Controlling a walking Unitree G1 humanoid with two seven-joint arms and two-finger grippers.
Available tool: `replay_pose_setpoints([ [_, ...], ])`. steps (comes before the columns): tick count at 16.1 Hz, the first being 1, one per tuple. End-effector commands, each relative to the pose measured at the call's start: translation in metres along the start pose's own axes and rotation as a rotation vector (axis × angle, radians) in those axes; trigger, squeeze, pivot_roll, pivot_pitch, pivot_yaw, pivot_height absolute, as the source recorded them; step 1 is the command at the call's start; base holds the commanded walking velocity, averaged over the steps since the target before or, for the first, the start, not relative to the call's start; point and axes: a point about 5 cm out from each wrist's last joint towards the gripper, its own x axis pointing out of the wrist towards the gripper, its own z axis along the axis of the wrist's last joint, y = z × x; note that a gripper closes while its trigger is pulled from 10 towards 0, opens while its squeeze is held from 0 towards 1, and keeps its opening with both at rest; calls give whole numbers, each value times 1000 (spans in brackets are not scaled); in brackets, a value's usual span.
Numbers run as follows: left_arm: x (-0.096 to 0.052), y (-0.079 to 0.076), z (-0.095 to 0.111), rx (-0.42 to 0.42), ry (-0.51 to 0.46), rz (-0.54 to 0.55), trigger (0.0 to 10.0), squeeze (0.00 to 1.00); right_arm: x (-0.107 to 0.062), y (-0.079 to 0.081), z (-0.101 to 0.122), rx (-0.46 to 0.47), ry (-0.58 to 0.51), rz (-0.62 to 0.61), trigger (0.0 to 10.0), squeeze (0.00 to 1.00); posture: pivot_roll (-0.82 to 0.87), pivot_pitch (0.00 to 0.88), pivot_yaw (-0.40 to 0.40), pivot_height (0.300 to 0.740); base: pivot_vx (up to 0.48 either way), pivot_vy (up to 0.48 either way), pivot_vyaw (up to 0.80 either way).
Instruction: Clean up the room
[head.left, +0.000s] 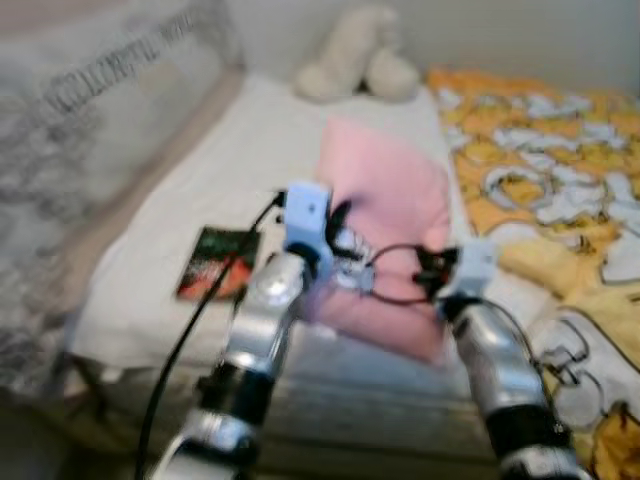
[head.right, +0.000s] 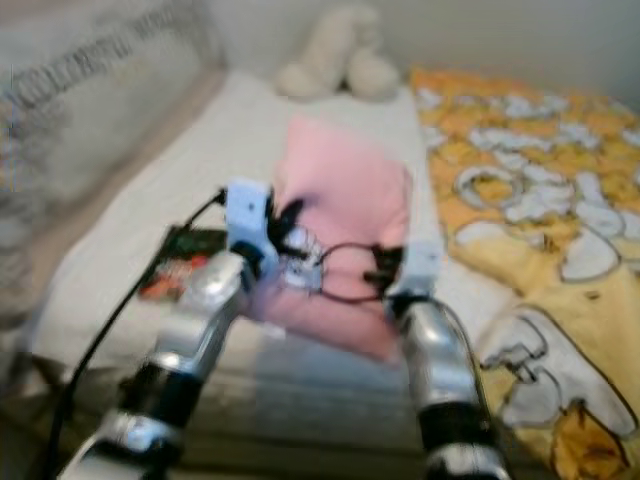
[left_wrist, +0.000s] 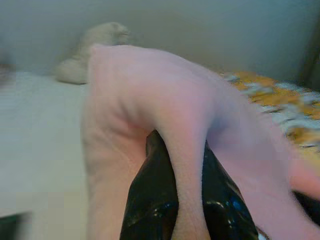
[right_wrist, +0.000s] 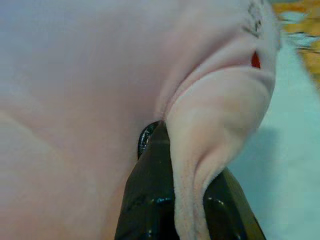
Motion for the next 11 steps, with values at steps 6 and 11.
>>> replay_pose_setpoints([
  [6, -7, 17, -4, 12, -15, 109, 10000, 0, -1, -11, 5, -18, -5, -10, 10000, 0, 136, 0, 9, 740, 0, 0, 444],
  [11, -10, 23, -17, 90, 5, 124, 10000, 0, -6, -19, 3, -50, 1, -4, 10000, 0, 107, 0, -17, 740, 0, 0, 430],
])
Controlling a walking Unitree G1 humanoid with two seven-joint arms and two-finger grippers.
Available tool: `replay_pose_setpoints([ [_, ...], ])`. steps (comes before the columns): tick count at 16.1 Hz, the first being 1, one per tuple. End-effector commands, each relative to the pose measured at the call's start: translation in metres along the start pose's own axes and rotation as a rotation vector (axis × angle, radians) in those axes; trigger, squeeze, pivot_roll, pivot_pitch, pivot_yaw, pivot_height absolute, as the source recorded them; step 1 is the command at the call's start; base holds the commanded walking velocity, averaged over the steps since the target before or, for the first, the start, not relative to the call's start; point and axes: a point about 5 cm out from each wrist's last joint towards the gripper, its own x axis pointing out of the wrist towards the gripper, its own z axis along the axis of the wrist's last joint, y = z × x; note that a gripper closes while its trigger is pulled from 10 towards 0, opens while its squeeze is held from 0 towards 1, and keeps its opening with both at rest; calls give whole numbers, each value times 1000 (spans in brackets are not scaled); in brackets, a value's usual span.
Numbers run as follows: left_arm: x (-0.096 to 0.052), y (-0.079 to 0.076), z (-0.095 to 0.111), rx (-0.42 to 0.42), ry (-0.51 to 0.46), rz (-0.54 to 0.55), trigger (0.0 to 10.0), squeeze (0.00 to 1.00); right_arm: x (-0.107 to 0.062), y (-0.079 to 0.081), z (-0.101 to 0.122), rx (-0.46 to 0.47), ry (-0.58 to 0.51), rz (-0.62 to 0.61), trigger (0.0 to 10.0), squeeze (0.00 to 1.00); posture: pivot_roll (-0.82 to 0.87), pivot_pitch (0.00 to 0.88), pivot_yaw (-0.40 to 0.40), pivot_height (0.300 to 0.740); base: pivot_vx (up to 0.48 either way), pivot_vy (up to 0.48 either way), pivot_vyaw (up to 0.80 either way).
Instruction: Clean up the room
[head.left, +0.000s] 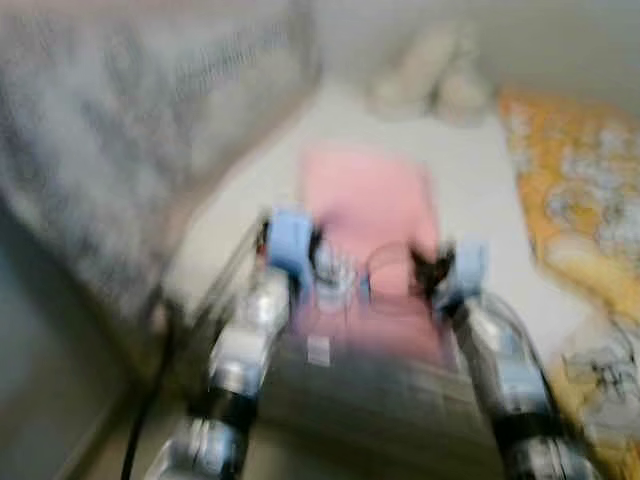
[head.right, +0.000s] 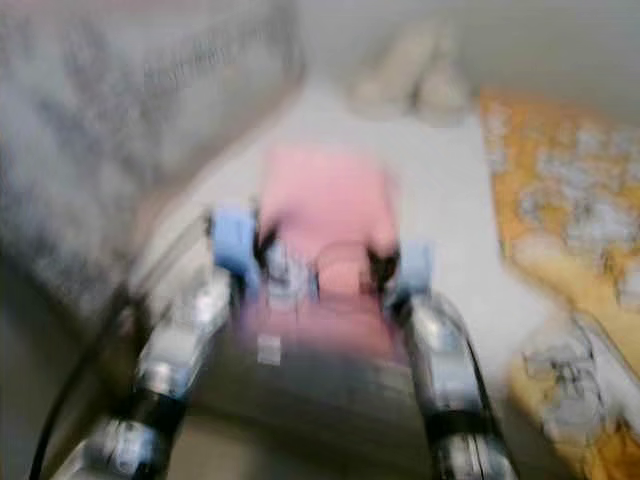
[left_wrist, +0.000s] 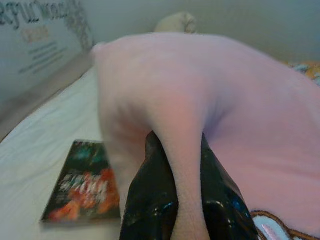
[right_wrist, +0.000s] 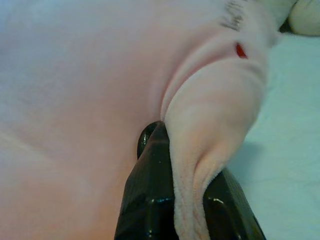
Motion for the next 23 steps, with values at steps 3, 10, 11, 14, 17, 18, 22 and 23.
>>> replay_pose_setpoints([
  [3, 7, 9, 16, 28, -73, -19, 10000, 0, -6, -10, 3, -21, -23, -41, 10000, 0, 88, 0, -7, 740, 403, 0, 0],
  [10, 14, 18, 18, 27, -73, -66, 10000, 0, -10, -4, 0, 28, -61, -68, 10000, 0, 55, 0, 32, 740, 455, 0, 0],
  [11, 14, 16, 18, 40, -75, -73, 10000, 0, -10, -4, 0, 27, -64, -67, 10000, 0, 55, 0, 32, 740, 442, 0, 0],
  [14, 17, 14, 17, 5, -73, -86, 10000, 0, -12, -5, -1, 29, -59, -71, 10000, 0, 51, 0, 33, 740, 354, 239, 0],
  [17, 18, 19, 18, 14, -71, -74, 10000, 0, -13, -5, -4, 39, -45, -68, 10000, 0, 59, 0, 26, 740, 0, 467, 0],
  [18, 18, 20, 18, 16, -71, -73, 10000, 0, -12, -4, -4, 38, -45, -65, 10000, 0, 60, 0, 27, 740, 0, 465, 0],
  [22, 18, 24, 19, 16, -71, -70, 10000, 0, -13, 0, -7, 46, -36, -52, 10000, 0, 66, 0, 26, 740, 0, 458, 0],
  [23, 19, 25, 19, 18, -72, -68, 10000, 0, -13, 0, -8, 48, -32, -51, 10000, 0, 66, 0, 26, 740, 0, 458, 0],
])
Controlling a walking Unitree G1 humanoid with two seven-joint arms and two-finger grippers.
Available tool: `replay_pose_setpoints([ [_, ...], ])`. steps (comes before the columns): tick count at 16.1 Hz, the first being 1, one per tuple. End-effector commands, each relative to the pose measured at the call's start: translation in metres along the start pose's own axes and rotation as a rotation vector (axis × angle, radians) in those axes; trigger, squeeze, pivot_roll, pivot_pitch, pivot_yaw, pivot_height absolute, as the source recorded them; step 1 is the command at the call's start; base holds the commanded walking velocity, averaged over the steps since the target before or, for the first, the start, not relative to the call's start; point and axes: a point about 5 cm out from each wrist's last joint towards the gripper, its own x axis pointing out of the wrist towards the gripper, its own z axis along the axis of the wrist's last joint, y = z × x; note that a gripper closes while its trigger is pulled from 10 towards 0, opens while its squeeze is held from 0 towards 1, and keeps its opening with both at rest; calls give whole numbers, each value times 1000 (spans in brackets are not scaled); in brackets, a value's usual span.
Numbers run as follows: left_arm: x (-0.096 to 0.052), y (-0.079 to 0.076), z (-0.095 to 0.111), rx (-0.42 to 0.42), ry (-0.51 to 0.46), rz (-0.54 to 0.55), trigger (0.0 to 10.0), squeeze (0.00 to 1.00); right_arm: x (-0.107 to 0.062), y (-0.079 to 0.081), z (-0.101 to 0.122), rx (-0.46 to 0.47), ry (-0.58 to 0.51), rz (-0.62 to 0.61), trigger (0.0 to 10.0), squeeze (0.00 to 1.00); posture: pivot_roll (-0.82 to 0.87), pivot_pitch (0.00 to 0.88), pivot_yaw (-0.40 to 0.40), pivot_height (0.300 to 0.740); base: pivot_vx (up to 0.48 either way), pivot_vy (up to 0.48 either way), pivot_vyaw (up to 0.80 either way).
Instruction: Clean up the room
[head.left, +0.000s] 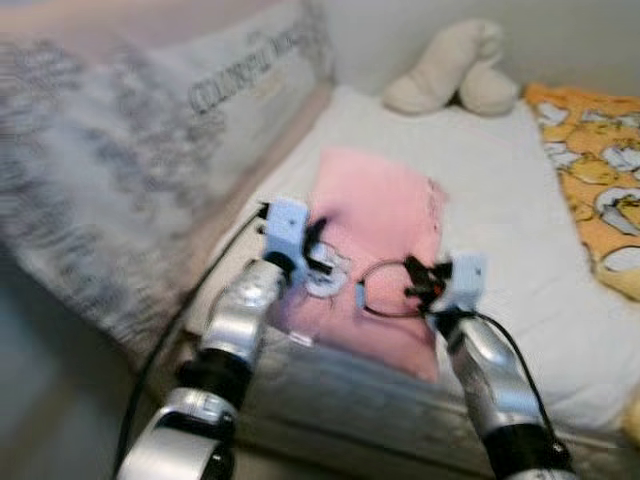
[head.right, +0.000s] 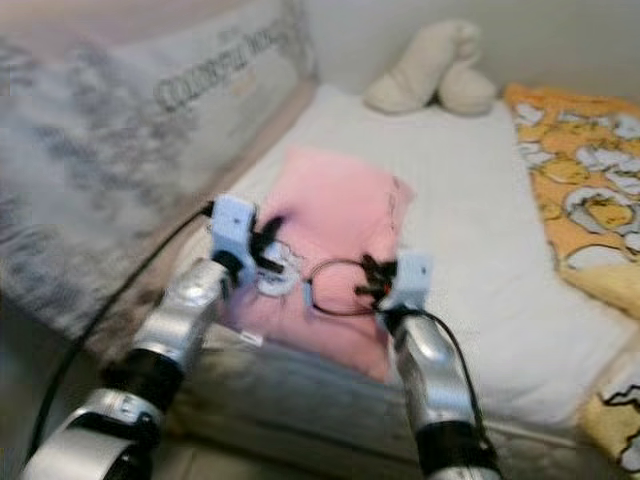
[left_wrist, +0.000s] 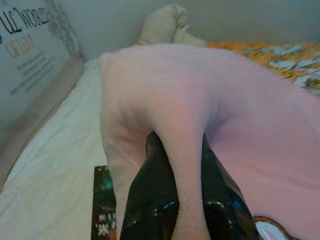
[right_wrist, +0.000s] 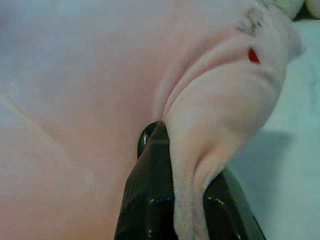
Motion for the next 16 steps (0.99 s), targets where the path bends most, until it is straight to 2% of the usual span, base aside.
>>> replay_pose_setpoints([
  [1, 0, 16, 17, 26, -70, 51, 10000, 0, -1, -4, 5, 0, -17, -14, 10000, 0, 69, 0, 24, 740, 0, 458, 0],
  [3, 0, 17, 17, 32, -70, 64, 10000, 0, -1, -4, 5, 1, -16, -13, 10000, 0, 70, 0, 24, 740, 0, 458, 0],
  [6, 1, 17, 17, 22, -74, 107, 10000, 0, -1, -7, 7, -9, -26, -36, 10000, 0, 68, 0, 20, 740, 0, 0, 410],
  [16, 1, 17, 15, 36, -69, 96, 10000, 0, -3, -7, 3, -7, -5, -43, 10000, 0, 66, 0, 23, 740, 477, 0, 56],
])
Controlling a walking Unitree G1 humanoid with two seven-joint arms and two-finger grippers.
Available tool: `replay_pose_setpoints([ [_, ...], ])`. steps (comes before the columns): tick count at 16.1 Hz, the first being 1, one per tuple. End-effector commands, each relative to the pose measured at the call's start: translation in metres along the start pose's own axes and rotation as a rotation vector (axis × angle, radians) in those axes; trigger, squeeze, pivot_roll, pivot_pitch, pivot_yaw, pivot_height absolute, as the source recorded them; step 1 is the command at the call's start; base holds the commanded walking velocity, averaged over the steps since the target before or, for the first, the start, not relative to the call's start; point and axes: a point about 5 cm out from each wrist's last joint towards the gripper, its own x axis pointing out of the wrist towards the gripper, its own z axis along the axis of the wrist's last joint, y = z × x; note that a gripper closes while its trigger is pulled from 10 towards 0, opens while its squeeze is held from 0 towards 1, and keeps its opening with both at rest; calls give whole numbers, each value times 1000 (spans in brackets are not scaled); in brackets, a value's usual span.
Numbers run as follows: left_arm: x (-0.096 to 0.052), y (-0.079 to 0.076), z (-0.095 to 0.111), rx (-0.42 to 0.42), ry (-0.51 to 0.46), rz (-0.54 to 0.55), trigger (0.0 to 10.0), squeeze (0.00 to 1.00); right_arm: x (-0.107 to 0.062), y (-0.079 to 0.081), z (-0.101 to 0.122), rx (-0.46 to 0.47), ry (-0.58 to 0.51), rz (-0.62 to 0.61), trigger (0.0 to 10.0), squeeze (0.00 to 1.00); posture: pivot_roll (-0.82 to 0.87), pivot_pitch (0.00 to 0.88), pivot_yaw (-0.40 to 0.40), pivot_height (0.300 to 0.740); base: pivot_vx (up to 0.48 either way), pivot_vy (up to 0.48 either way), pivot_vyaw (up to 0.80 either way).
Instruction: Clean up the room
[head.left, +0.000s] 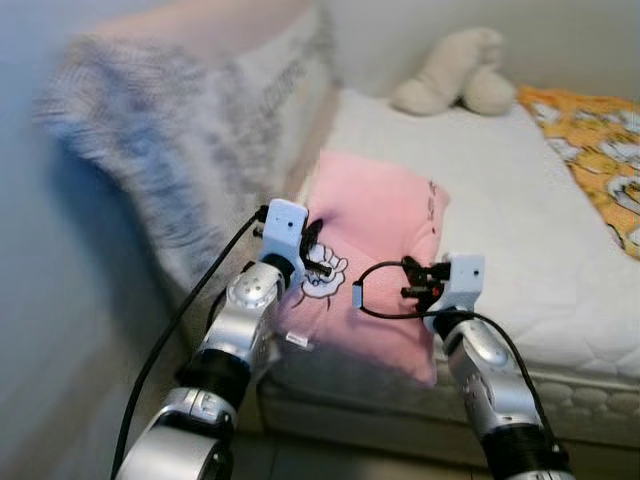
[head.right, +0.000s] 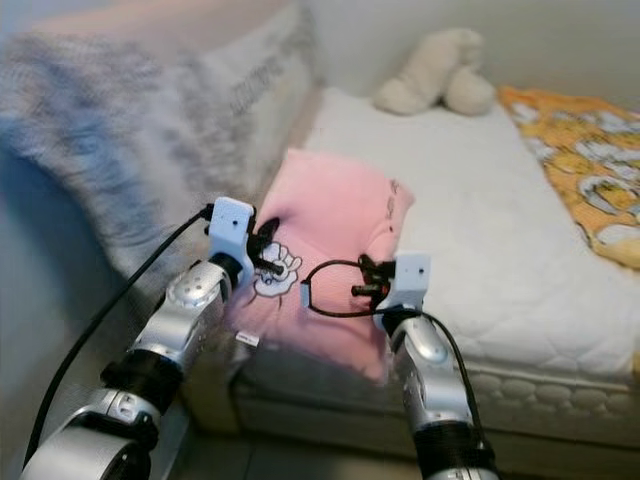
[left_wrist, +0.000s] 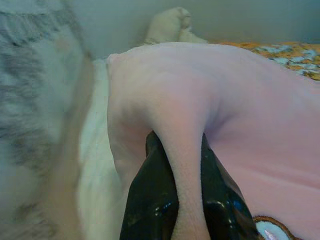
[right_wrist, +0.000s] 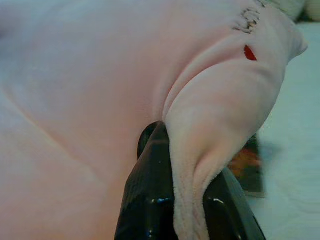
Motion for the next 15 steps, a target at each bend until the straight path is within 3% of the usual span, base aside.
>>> replay_pose_setpoints([
  [1, 2, 15, 19, 33, -74, 57, 10000, 0, -3, -9, 2, 2, -5, -45, 10000, 0, 67, 0, 23, 740, 480, 0, 0],
  [8, 3, 13, 16, -39, -55, 86, 10000, 0, -4, -12, 2, -3, -1, -50, 10000, 0, 61, 0, 25, 740, 480, 0, 0],
  [11, 5, 2, 15, -47, -48, 64, 10000, 0, -6, -17, 5, -24, -7, -67, 10000, 0, 58, 0, 24, 740, 480, 0, 0],
  [13, 13, -21, 16, -60, -35, 7, 10000, 0, -7, -22, 9, -25, -26, -84, 10000, 0, 63, 0, 24, 740, 480, 0, 506],
  [15, 30, -43, 20, -33, 23, -41, 10000, 0, -9, -38, 12, -44, -16, -144, 10000, 0, 68, 30, 17, 740, 392, 0, 0],
])
